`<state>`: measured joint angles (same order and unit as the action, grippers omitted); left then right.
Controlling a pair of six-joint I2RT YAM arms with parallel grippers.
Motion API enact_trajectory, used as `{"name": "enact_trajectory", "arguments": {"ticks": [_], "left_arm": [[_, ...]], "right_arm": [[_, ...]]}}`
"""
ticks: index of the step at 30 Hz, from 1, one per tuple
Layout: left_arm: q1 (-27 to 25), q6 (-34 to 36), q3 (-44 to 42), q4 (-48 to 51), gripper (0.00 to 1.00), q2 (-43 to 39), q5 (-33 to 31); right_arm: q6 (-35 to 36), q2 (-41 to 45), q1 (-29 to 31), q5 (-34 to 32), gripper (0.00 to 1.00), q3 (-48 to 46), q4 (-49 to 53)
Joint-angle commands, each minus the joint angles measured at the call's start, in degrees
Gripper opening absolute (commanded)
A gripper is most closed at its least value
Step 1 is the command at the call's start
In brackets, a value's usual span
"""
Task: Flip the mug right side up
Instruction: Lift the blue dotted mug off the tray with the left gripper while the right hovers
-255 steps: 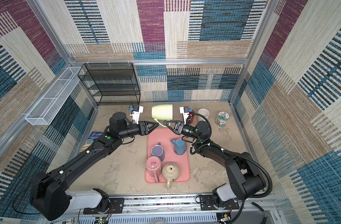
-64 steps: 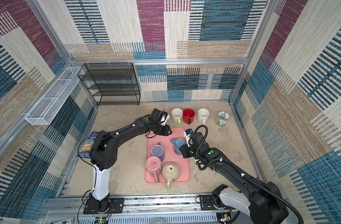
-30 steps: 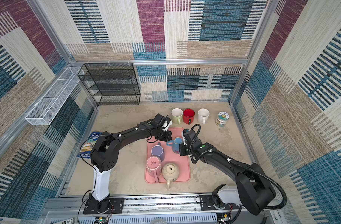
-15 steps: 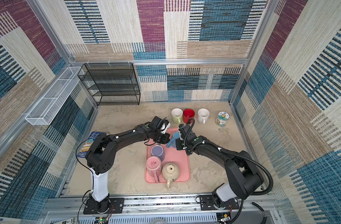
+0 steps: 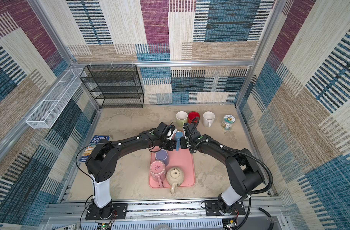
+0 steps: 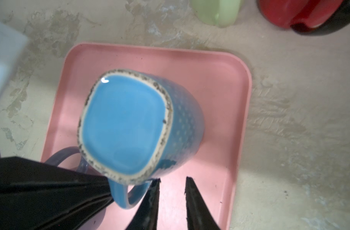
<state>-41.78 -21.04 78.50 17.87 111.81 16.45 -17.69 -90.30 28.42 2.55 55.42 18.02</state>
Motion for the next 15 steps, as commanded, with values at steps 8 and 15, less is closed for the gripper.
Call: {"name": "enact_trajectory", "arguments": {"ticks": [8, 15], "left_arm": [[-1.2, -0.3, 0.9, 3.6, 0.01, -3.9, -7.6], [-5.9, 1.4, 4.0, 8.2, 0.25, -6.0, -16.5]], "right_arm": [[0.5, 4.2, -0.5, -1.2, 0.29, -1.4, -0.2], [-0.1, 9.1, -0.6, -2.2, 0.37, -4.3, 0.6]]}}
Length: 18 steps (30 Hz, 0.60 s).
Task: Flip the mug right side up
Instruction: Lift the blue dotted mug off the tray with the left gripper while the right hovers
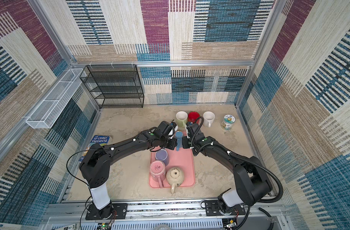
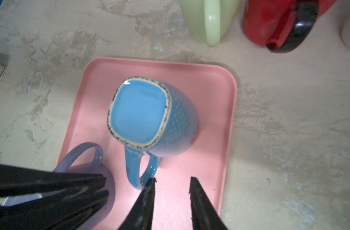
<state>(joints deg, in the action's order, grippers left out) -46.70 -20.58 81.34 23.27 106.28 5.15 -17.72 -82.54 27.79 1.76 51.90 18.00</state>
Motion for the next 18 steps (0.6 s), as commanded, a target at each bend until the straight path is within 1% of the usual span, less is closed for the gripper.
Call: {"name": "enact_trajectory", "arguments": {"ticks": [1, 4, 9, 12, 18], "left_arm": [[-1.7, 1.1, 2.0, 3.8, 0.28, -0.2, -6.2], [-3.0, 1.6, 4.7, 6.4, 0.35, 1.6, -8.5], [-3.6, 1.3, 7.7, 8.4, 0.43, 4.8, -11.0], [-3.7, 1.8, 9.9, 10.2, 0.46, 6.7, -13.0], [-4.0, 3.2, 13.4, 12.5, 0.50, 9.3, -16.3]], "right_arm": [[-0.3, 2.2, 0.0, -1.6, 0.39, -1.3, 0.7], [-1.1, 4.2, -0.1, -1.4, 0.47, -3.0, 0.7], [-4.6, 11.0, -0.1, -0.1, 0.53, -9.8, -3.0], [-5.8, 14.9, -0.1, 0.2, 0.56, -13.3, -4.4], [-7.0, 19.9, -0.1, 1.0, 0.58, -17.8, -5.9]]}}
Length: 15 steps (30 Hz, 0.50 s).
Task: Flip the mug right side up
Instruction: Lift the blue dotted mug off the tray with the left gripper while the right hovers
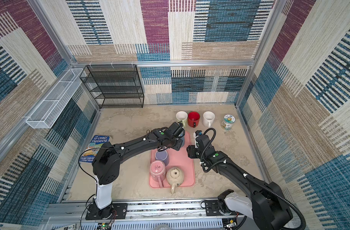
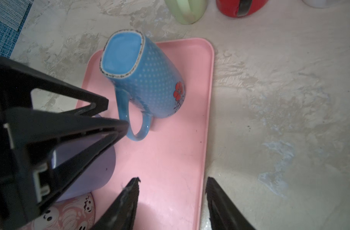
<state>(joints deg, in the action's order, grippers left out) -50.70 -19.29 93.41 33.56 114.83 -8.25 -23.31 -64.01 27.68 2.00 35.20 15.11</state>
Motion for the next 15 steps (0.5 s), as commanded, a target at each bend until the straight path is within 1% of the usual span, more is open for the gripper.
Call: {"name": "enact_trajectory", "arguments": {"ticks": [1, 6, 10, 15], "left_arm": [[0.0, 2.1, 1.8, 2.4, 0.51, 1.1, -3.0], [0.0, 2.4, 4.9, 4.7, 0.52, 3.8, -5.8], [0.0, 2.5, 6.1, 5.6, 0.52, 4.9, -6.7], [0.0, 2.9, 6.9, 6.2, 0.45, 6.1, -7.5]], "right_arm": [[-1.4, 1.6, 0.0, 0.7, 0.58, -1.4, -3.1], [-0.8, 2.3, 0.0, 0.8, 0.59, -2.2, -3.3], [-0.7, 2.7, 0.0, 1.2, 0.60, -2.7, -4.0], [-0.6, 3.1, 0.0, 1.4, 0.60, -3.1, -4.6]]}}
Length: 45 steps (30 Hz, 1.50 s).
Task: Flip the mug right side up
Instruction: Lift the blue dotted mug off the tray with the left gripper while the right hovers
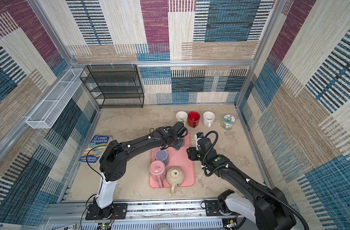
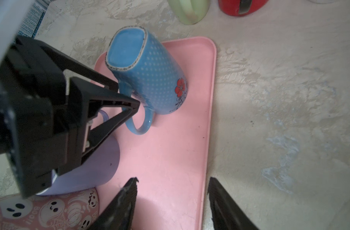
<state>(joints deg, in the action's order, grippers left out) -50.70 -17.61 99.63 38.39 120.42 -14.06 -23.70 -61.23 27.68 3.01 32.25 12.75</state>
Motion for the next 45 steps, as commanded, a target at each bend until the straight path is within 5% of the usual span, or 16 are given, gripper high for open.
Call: {"name": "enact_trajectory", "arguments": {"ticks": [1, 5, 23, 33, 45], "left_arm": [[0.0, 1.4, 0.8, 1.3, 0.44, 0.6, -1.6], [0.0, 1.5, 1.9, 1.6, 0.36, 1.8, -0.7], [0.6, 1.7, 4.1, 1.6, 0.33, 4.8, 1.6], [0.9, 2.2, 4.2, 1.6, 0.01, 4.4, 3.1], [1.6, 2.7, 0.6, 0.0, 0.00, -0.9, 5.8]], "right_arm": [[-0.2, 0.4, 0.1, 0.3, 0.60, -0.3, -2.3], [-0.3, 0.2, 0.0, 0.2, 0.60, -0.6, -2.7], [0.0, -1.3, 0.0, 0.3, 0.60, 0.0, -2.8], [0.1, -0.7, -0.1, 0.4, 0.60, 0.1, -2.6], [0.1, 0.4, -0.1, 2.6, 0.60, 0.2, -3.3]]}}
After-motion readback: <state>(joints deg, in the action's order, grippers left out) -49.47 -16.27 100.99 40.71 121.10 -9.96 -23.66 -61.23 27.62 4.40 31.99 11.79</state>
